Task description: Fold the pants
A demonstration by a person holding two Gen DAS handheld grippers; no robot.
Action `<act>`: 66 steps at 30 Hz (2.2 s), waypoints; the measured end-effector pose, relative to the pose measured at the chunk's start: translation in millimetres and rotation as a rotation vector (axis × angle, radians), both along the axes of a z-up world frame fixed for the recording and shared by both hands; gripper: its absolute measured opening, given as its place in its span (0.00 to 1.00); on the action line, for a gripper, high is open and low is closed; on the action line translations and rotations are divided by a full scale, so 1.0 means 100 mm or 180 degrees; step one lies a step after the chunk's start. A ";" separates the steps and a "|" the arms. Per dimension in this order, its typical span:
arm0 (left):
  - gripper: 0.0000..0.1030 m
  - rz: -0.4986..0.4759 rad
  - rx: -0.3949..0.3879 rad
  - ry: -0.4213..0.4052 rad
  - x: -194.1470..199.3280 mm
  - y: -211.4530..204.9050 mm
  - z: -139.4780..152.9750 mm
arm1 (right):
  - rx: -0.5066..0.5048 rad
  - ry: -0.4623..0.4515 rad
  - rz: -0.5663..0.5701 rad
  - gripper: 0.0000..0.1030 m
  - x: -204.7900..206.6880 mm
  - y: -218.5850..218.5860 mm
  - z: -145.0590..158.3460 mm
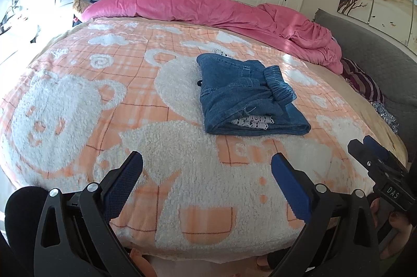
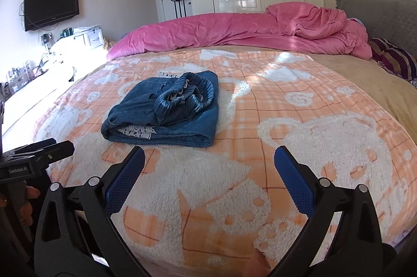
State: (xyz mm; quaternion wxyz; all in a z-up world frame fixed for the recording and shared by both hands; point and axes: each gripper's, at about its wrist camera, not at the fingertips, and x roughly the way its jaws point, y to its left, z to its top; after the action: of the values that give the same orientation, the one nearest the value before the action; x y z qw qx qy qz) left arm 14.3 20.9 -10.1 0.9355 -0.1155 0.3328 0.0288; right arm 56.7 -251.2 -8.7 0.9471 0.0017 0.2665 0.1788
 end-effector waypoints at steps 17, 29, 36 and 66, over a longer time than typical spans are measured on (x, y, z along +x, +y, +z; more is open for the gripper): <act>0.96 -0.0027 0.0096 0.0158 0.09 -0.06 -0.10 | -0.0075 0.0079 0.0048 0.91 0.01 0.05 -0.11; 0.96 -0.0016 0.0130 0.0188 0.12 -0.06 -0.11 | -0.0083 0.0089 0.0034 0.91 0.03 0.05 -0.12; 0.96 0.0000 0.0129 0.0186 0.10 -0.05 -0.11 | -0.0089 0.0087 0.0024 0.91 0.03 0.04 -0.11; 0.96 -0.0042 0.0148 0.0291 0.15 -0.08 -0.14 | -0.0099 0.0107 -0.0008 0.91 0.04 -0.01 -0.14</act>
State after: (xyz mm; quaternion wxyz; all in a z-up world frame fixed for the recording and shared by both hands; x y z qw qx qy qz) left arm 28.9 13.2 -24.4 0.9219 -0.0900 0.3752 0.0356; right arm 60.7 -252.2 -22.5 0.9426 -0.0098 0.2852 0.1734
